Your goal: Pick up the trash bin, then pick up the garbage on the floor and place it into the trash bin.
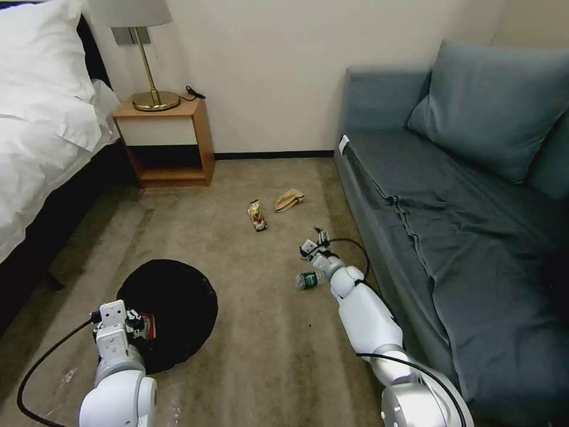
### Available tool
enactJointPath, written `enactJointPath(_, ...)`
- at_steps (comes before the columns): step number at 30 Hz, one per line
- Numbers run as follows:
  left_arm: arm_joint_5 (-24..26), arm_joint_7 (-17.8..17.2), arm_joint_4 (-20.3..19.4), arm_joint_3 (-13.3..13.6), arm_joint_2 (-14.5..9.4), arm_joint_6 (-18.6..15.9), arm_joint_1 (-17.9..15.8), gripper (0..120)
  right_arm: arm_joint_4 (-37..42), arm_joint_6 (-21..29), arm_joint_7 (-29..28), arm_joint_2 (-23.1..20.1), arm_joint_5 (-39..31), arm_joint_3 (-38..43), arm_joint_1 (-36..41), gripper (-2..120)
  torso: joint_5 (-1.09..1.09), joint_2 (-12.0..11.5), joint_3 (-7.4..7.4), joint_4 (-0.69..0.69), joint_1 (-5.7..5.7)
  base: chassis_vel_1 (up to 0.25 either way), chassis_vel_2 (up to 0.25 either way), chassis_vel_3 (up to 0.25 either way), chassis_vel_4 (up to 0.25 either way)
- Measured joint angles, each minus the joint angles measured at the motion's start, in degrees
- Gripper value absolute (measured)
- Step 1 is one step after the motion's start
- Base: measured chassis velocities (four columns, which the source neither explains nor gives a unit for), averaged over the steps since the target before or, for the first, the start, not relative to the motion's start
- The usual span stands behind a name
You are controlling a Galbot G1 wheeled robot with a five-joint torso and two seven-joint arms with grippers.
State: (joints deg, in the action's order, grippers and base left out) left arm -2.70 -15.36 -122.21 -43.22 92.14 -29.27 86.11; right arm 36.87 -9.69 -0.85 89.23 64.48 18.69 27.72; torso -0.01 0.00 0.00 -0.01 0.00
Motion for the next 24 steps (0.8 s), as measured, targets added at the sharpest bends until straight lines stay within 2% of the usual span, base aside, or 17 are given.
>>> enactJointPath(1, 0.0, 0.0, 0.0, 0.0, 0.0, 0.0, 0.0, 4, 0.0, 0.0, 0.0, 0.0, 0.0, 0.0, 0.0, 99, 0.0, 0.0, 0.0, 0.0, 0.0, 0.0, 0.0, 0.0, 0.0)
enactJointPath(3, 0.4, 0.0, -0.2, 0.0, 0.0, -0.3, -0.2, 4, 0.1, 2.1, -2.0, -1.8, 4.8, -5.4, -0.3, 100, 0.02, 0.0, 0.0, 0.0, 0.0, 0.0, 0.0, 0.0, 0.0)
enactJointPath(7, 0.5, 0.0, -0.3, -0.1, 0.0, -0.4, -0.2, 4, 0.4, 4.2, -3.4, -3.4, 6.8, -9.6, -0.3, 100, 0.01, 0.0, 0.0, 0.0, 0.0, 0.0, 0.0, 0.0, 0.0)
enactJointPath(10, 0.8, 0.0, -0.3, -0.5, 0.0, -0.1, 0.2, 4, 1.3, 6.0, -4.4, -5.8, 8.6, -16.1, 0.5, 100, 0.01, 0.0, 0.0, 0.01, 0.0, 0.0, 0.0, 0.0, 0.0)
enactJointPath(16, 0.9, 0.1, -0.3, -0.8, 0.0, 0.3, 0.7, 4, 1.9, 5.4, -4.0, -7.1, 9.2, -19.1, 1.4, 100, 0.01, 0.0, 0.0, 0.0, 0.0, 0.0, 0.0, 0.0, 0.0)
enactJointPath(24, 0.5, 0.0, -0.6, -1.2, 0.0, 1.3, 1.6, 4, 1.3, 1.0, -1.8, -8.4, 7.4, -24.3, 1.5, 100, 0.01, 0.0, 0.0, 0.01, 0.0, 0.0, 0.0, 0.0, 0.0)
